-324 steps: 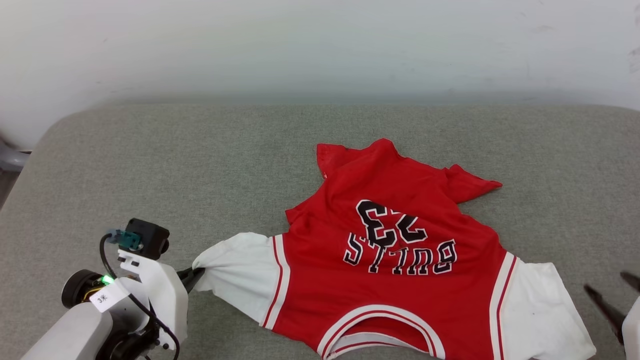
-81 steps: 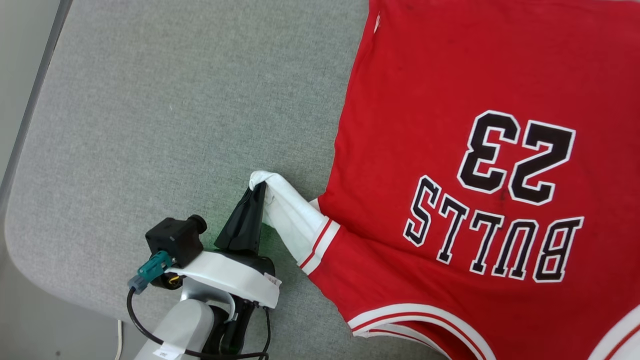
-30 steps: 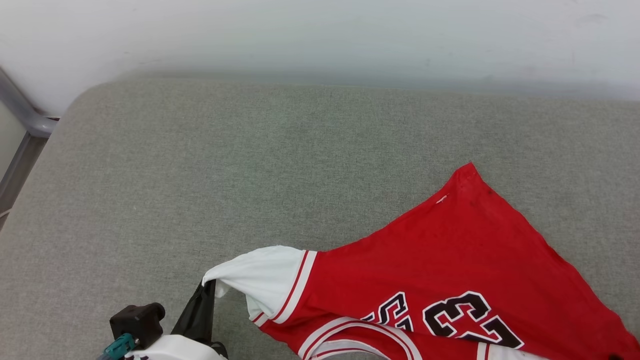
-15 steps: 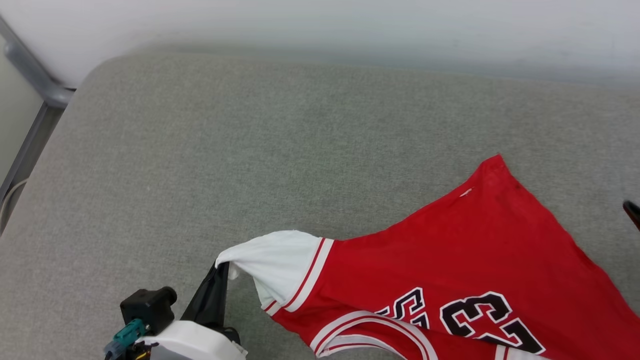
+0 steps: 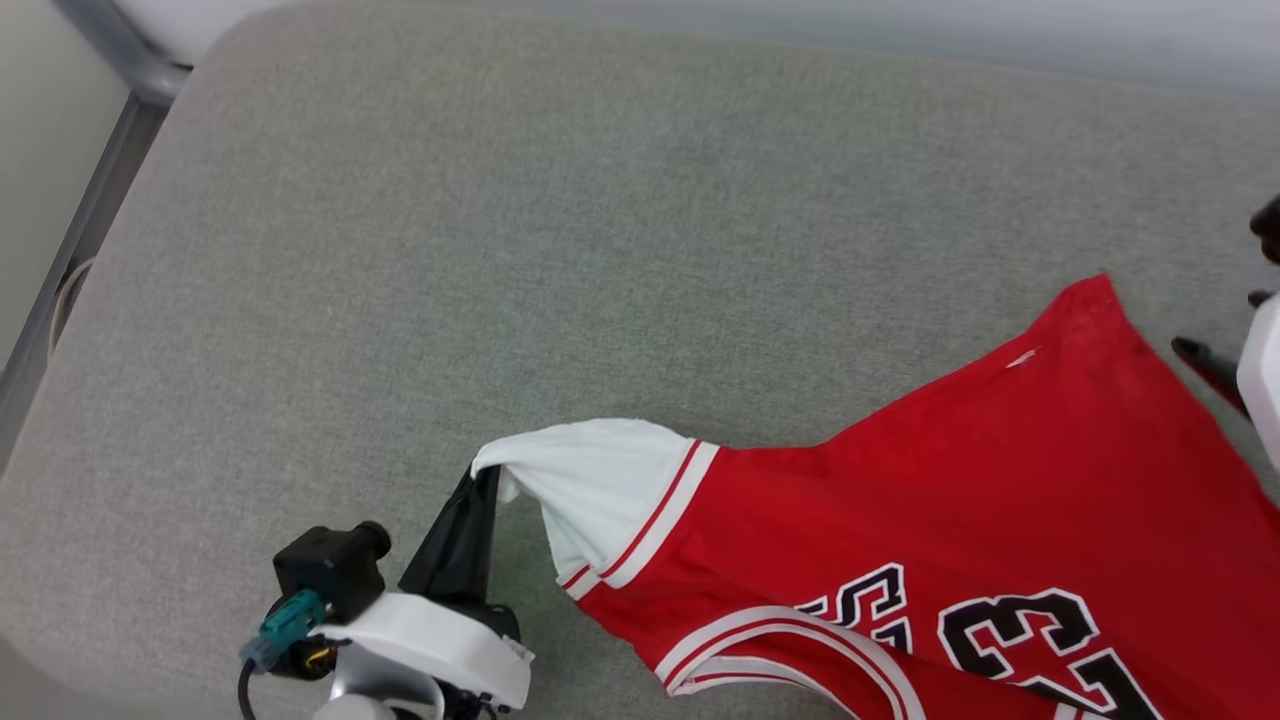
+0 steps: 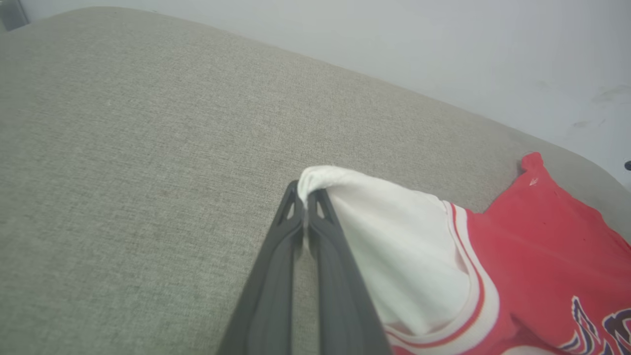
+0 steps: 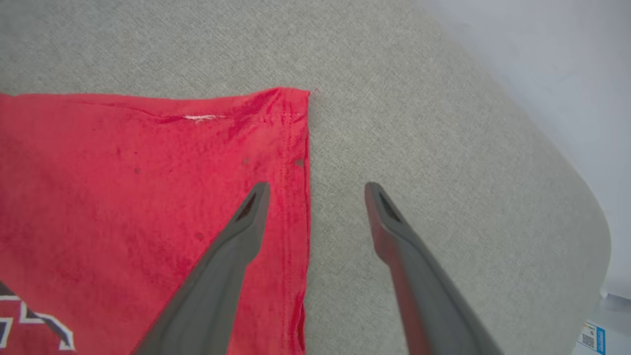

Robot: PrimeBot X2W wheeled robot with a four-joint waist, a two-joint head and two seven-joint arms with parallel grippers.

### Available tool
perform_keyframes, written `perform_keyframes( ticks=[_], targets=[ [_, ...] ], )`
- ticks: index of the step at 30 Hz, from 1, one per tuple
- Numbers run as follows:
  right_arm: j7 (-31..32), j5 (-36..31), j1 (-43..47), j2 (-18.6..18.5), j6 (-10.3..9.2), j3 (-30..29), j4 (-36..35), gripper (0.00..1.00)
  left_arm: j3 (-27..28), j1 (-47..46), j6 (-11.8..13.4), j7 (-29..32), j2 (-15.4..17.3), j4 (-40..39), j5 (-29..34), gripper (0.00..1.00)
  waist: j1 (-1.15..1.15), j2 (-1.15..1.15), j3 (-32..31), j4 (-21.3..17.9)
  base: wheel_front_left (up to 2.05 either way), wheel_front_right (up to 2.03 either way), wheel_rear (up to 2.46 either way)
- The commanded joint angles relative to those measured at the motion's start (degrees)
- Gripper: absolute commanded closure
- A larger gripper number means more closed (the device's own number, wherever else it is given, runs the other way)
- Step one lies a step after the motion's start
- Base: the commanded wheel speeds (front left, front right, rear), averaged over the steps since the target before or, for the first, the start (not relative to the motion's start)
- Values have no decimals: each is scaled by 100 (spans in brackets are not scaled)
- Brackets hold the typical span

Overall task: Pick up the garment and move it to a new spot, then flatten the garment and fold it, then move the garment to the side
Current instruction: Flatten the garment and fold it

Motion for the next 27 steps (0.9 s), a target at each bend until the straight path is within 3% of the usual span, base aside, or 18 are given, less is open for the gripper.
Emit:
perform_keyframes(
  ticks=[1,11,20,21,22,27],
  targets=[
    [29,-4,-201,33,-6,94,141,0,-13,-97,-23,-39,-23,-12,49,100,-1,0,151,112,0,0,0],
    [-138,-95,-1372,389,-6,1195,1474,0,-118,-460,-156,-111,-212,82,103,100,-1,0,630,353,0,0,0],
    [-371,96,-1336,598,-4,2167,2490,0,-132,-607,-247,-166,-308,285,102,100,-1,0,750,370,0,0,0],
    [-385,167,-1353,578,5,2261,2525,75,-118,-614,-253,-175,-308,304,96,100,-1,0,737,353,0,0,0],
    [-443,233,-1387,557,4,2296,2565,100,-112,-618,-259,-183,-311,324,91,100,-1,0,719,337,0,0,0],
    [-1043,394,-1759,536,-8,2305,2654,100,-82,-554,-274,-195,-280,446,67,100,-1,0,490,218,0,0,0]
  ],
)
